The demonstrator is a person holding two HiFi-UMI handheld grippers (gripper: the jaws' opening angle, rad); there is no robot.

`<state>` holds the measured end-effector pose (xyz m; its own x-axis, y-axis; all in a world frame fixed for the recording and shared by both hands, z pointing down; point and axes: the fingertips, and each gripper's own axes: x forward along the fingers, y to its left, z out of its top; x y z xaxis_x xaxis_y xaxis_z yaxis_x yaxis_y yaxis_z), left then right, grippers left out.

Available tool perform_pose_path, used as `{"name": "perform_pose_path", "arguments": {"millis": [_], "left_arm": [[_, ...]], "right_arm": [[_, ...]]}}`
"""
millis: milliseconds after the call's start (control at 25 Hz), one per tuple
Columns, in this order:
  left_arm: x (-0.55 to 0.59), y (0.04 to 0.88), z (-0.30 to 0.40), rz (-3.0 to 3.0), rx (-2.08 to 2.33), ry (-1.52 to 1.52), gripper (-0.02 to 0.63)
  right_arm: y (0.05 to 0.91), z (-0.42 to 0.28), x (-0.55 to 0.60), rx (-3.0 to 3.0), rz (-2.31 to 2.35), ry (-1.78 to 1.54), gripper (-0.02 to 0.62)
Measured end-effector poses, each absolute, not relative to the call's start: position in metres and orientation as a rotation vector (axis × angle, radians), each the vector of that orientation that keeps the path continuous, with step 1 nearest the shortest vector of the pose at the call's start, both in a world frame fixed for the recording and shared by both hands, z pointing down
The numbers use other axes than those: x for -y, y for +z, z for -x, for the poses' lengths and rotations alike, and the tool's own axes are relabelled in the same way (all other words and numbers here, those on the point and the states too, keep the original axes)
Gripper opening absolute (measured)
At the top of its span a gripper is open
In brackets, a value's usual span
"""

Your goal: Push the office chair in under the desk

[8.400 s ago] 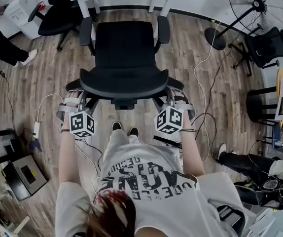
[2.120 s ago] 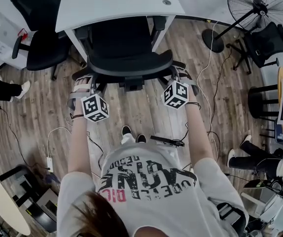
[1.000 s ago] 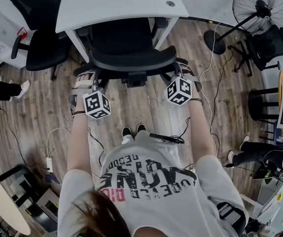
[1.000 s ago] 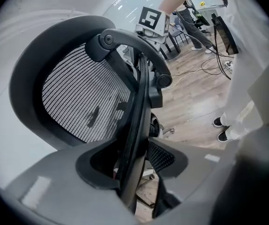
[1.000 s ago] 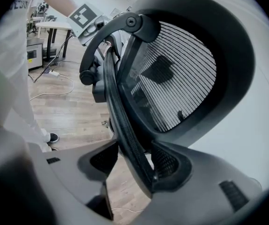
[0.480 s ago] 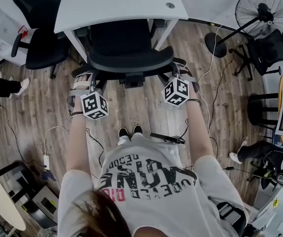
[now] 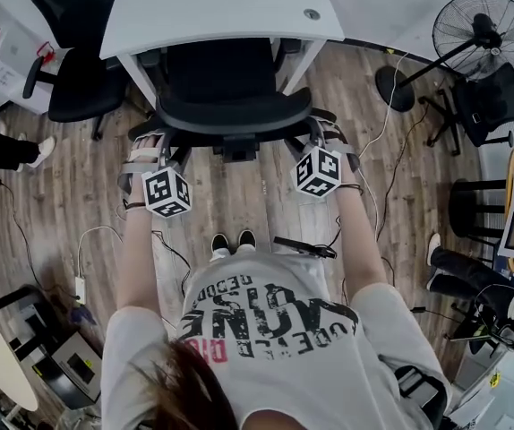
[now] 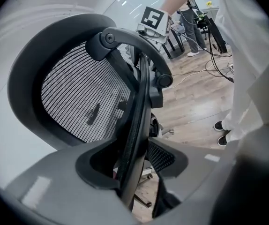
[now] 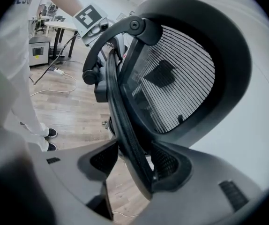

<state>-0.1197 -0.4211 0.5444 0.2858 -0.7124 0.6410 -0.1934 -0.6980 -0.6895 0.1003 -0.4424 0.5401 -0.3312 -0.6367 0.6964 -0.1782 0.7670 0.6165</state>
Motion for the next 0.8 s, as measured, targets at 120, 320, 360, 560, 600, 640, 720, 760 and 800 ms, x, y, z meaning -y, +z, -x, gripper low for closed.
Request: {"name": "perform_pose_path", "arguments": {"millis": [120, 320, 360, 560, 600, 640, 720, 760, 800], "left_arm": [[0.4204, 0.5445, 0.1209, 2.077, -0.810, -1.415, 0.201], [0.4207, 0.5449, 0.1212, 2.079, -0.815, -1.423, 0.201], [0.4207, 0.5451, 0.1213, 2.079, -0.816, -1.424, 0.201], [0.4208, 0.5454, 0.1217, 2.077, -0.817, -1.424, 0.201], [0.4207, 0.5453, 0.1216, 2.077, -0.818, -1.424, 0.201], [0.4207, 0.5452, 0.1214, 2.077, -0.817, -1.424, 0.201], [0.4203, 0.5452, 0.1210, 2.078, -0.817, -1.424, 0.201], [0.4200, 0.5452, 0.1208, 2.077, -0.818, -1.424, 0.201], [0.4198, 0.5451, 0.1208, 2.075, -0.821, -1.425, 0.201]], "right_arm": [[0.5404, -0.0994, 0.4417, 1.886, -0.622, -0.537, 0.207], [0.5402, -0.0993, 0.4422, 1.886, -0.622, -0.541, 0.207], [0.5404, -0.0992, 0.4422, 1.885, -0.622, -0.540, 0.207], [0.5408, -0.0987, 0.4424, 1.885, -0.622, -0.537, 0.207], [0.5406, -0.0988, 0.4424, 1.885, -0.622, -0.536, 0.207], [0.5404, -0.0990, 0.4424, 1.885, -0.622, -0.536, 0.207], [0.5405, -0.0994, 0.4420, 1.883, -0.622, -0.534, 0.207], [0.5406, -0.0994, 0.4416, 1.882, -0.623, -0.533, 0.207], [0.5406, -0.0994, 0.4413, 1.882, -0.623, -0.532, 0.207]]}}
